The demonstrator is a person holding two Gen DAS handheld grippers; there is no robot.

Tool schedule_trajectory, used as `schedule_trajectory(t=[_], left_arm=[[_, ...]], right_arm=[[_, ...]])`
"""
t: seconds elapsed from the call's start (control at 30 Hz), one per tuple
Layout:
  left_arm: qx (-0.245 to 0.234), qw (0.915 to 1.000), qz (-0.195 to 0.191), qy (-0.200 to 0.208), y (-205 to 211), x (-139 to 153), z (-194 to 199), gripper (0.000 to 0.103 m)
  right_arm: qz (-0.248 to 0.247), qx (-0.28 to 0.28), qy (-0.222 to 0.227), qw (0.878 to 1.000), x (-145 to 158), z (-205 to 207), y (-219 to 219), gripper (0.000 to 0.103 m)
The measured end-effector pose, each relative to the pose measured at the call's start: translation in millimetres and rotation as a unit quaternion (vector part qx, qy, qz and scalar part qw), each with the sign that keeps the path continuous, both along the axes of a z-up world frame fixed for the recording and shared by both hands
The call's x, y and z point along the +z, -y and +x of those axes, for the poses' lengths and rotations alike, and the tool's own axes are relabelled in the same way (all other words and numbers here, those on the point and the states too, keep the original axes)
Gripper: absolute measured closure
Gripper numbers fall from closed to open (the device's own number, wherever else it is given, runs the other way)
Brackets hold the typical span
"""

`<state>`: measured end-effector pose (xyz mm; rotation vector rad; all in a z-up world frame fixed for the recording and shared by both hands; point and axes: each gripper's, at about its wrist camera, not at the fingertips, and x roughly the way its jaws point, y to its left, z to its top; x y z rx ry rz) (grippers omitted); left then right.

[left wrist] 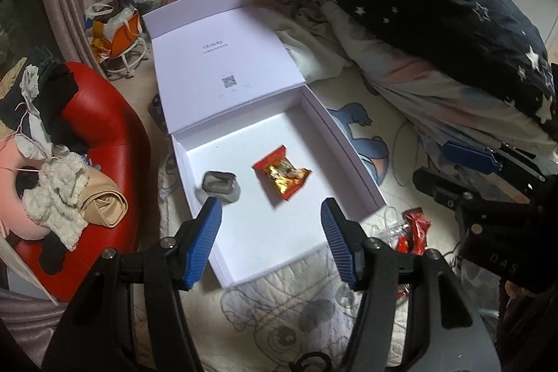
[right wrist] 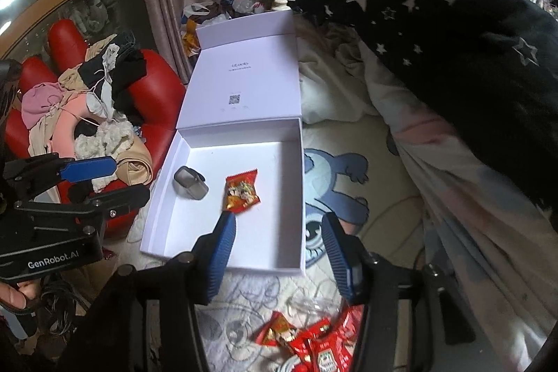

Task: Organize objects
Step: 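Withdraw both grippers from the box back toward the snack pile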

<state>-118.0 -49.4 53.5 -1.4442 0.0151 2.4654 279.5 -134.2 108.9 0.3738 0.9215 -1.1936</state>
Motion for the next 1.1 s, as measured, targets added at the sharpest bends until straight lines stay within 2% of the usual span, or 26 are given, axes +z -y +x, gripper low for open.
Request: schedule_trajectory(t=[0.37, 0.4, 0.7, 1.1], left_arm=[[-0.034, 0.9994, 0.003, 0.005, -35, -4, 37, 0.044], [-0.037, 0.9993, 0.002, 0.006, -38, -5, 40, 0.044], [-0.058, 0.9982, -0.002, 0.015, -59, -12, 61, 0.044], [-0.089, 0.9951, -0.004, 0.044, -85, -35, 79, 0.044]], right_arm=[[0.002, -0.032, 0.002, 0.999, -6, -35, -36, 0.051], [0.007, -0.064, 0.0, 0.998, -6, -37, -39, 0.051], [0.017, -0.088, 0.001, 0.996, -18, -60, -65, 0.051], [0.036, -0.141, 0.002, 0.989, -39, -92, -89, 0.051]])
